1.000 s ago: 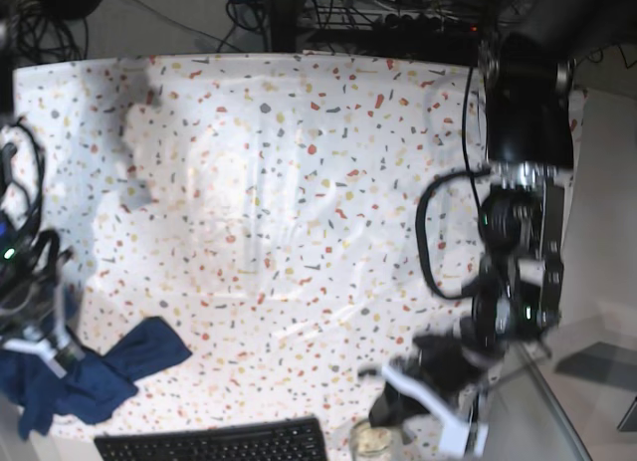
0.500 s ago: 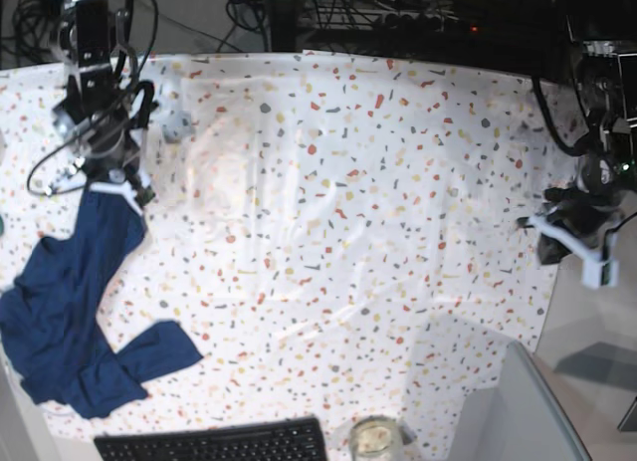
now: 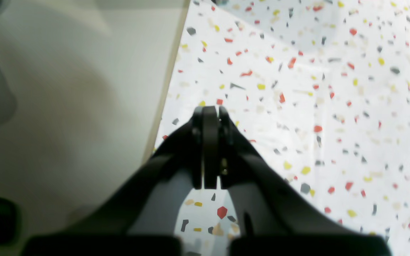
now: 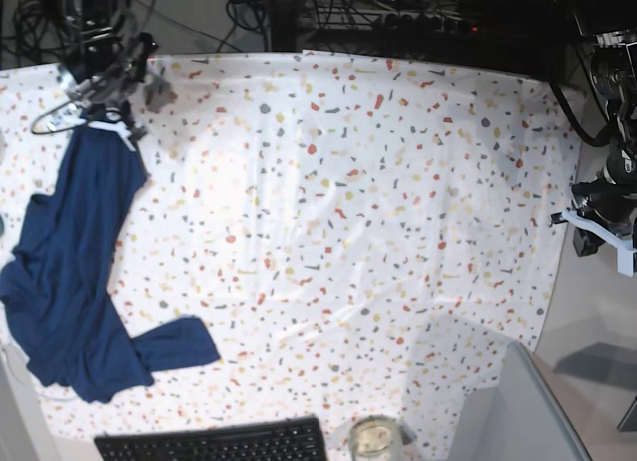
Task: Layout the t-shirt on the table in an organized manner, then fold the t-shirt properly
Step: 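Grasp a navy sleeve with the right gripper and lay it across the cloth, then grasp the shirt body with the right gripper and pull it outward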
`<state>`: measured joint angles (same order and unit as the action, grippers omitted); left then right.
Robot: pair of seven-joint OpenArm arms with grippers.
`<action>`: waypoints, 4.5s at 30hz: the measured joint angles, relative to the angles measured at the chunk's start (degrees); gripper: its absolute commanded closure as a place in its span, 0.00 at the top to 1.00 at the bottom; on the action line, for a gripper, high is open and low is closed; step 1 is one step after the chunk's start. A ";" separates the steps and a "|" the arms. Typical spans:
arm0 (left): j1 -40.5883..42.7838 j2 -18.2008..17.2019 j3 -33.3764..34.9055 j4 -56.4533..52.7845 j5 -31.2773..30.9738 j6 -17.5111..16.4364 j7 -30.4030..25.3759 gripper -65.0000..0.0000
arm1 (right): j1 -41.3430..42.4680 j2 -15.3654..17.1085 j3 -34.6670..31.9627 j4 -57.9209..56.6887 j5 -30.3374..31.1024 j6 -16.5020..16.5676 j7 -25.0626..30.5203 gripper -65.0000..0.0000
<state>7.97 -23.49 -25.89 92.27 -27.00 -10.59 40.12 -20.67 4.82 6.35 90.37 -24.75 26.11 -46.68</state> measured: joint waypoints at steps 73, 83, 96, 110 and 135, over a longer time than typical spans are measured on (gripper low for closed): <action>1.68 2.67 0.07 -1.36 0.24 -0.07 0.07 0.00 | 12.72 1.49 -31.23 11.52 11.32 3.93 -6.27 0.58; 2.36 2.93 -0.39 -1.38 -0.07 -0.17 0.00 0.00 | 37.05 3.08 -2.47 -24.92 10.60 2.95 7.52 0.60; 2.01 2.78 -0.39 -2.99 0.02 -0.11 0.00 0.00 | 43.54 7.13 -0.94 -49.33 10.80 -9.84 22.75 0.59; 2.05 2.51 -0.22 -3.63 0.20 -0.09 0.00 0.00 | 31.89 4.57 -4.70 -30.97 10.88 -6.32 18.73 0.00; 2.21 2.84 -0.11 -3.65 0.15 -0.09 0.00 0.00 | 31.26 3.21 -7.08 -29.14 11.10 -15.21 14.67 0.50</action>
<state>10.17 -20.64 -26.00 88.62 -26.85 -10.68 40.12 10.59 8.03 -0.73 61.23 -13.65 10.90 -32.01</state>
